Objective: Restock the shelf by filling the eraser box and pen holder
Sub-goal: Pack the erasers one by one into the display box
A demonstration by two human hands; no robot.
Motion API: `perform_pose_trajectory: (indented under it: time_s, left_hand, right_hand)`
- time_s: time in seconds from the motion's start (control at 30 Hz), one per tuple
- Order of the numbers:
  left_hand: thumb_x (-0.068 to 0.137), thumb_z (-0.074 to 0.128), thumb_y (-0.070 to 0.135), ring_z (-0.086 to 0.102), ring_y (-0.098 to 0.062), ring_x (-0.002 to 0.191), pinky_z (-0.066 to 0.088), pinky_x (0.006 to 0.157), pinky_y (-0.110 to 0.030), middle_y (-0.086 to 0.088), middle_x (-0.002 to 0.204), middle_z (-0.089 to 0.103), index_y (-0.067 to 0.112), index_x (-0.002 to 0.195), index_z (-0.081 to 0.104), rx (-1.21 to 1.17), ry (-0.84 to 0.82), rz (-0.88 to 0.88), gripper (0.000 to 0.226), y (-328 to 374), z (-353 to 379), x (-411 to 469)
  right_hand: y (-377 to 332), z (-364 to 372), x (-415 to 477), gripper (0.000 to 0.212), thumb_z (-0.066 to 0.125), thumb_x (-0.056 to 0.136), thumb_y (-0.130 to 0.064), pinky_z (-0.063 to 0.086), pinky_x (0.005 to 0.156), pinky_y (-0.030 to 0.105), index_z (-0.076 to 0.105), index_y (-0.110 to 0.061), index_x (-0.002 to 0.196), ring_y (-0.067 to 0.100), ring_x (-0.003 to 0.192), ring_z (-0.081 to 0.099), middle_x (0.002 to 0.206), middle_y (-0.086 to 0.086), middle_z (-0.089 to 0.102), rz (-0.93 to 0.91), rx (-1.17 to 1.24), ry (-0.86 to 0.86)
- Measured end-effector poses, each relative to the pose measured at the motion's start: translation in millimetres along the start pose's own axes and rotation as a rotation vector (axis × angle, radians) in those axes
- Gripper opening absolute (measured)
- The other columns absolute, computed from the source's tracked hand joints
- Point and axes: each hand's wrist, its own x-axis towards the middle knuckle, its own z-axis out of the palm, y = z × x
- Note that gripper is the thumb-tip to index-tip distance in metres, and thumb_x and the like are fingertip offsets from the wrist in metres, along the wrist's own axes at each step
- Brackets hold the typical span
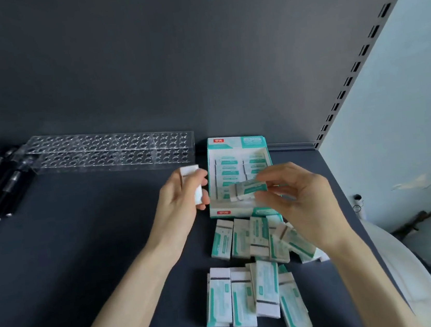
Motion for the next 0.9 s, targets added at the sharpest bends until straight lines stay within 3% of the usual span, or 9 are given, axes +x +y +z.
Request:
perform_pose_trajectory:
  time_s: [0.17,0.37,0.5,0.7,0.8,0.9]
  left_hand:
    - [0.098,0.042,0.014,0.055,-0.009,0.06,0.045,0.056,-0.02,-0.002,0.082,0.063,0.011,0.092,0.062,-0.057,0.095,-0.102,0.021,-11,2,6]
    - [0.098,0.044,0.016,0.057,-0.01,0.063,0.047,0.059,-0.022,0.002,0.077,0.068,0.012,0.093,0.062,-0.069,0.099,-0.108,0.02,-15,2,8]
    - [0.098,0.044,0.015,0.057,-0.012,0.066,0.049,0.064,-0.025,0.0,0.079,0.069,0.012,0.093,0.063,-0.088,0.105,-0.119,0.02,-15,2,7]
    - [0.098,0.044,0.014,0.056,-0.012,0.066,0.047,0.07,-0.03,-0.003,0.082,0.068,0.011,0.092,0.064,-0.073,0.105,-0.098,0.02,-15,3,6]
    - [0.098,0.045,0.015,0.057,-0.012,0.067,0.047,0.07,-0.03,-0.001,0.081,0.068,0.012,0.093,0.064,-0.062,0.104,-0.085,0.02,-16,2,6]
    - [0.097,0.047,0.014,0.062,-0.013,0.071,0.048,0.076,-0.03,0.004,0.077,0.068,0.014,0.093,0.066,-0.07,0.101,-0.043,0.02,-14,2,6]
  right_hand:
    - [6,4,9,0.024,0.071,0.078,0.002,0.05,0.076,0.011,0.069,-0.02,0.088,0.008,0.08,0.064,0.096,-0.008,0.06,0.039,-0.029,-0.048]
    - [10,13,9,0.016,0.074,0.075,0.0,0.054,0.075,0.018,0.069,-0.012,0.084,0.009,0.081,0.068,0.09,-0.004,0.064,0.095,0.019,-0.14]
    - [12,19,10,0.013,0.074,0.075,0.0,0.053,0.075,0.016,0.071,-0.007,0.085,0.008,0.081,0.067,0.093,-0.004,0.064,0.112,0.025,-0.156]
    - [15,19,10,0.006,0.07,0.082,-0.01,0.055,0.077,0.023,0.076,-0.012,0.082,0.007,0.081,0.066,0.095,-0.011,0.066,0.062,-0.155,-0.208]
    - [14,19,10,0.014,0.063,0.086,-0.026,0.054,0.075,0.035,0.075,-0.02,0.082,0.008,0.083,0.064,0.098,-0.018,0.066,-0.01,-0.321,-0.242]
    - [12,20,10,0.026,0.052,0.086,-0.035,0.052,0.078,0.033,0.075,-0.022,0.085,0.008,0.09,0.059,0.105,-0.017,0.061,-0.031,-0.386,-0.289]
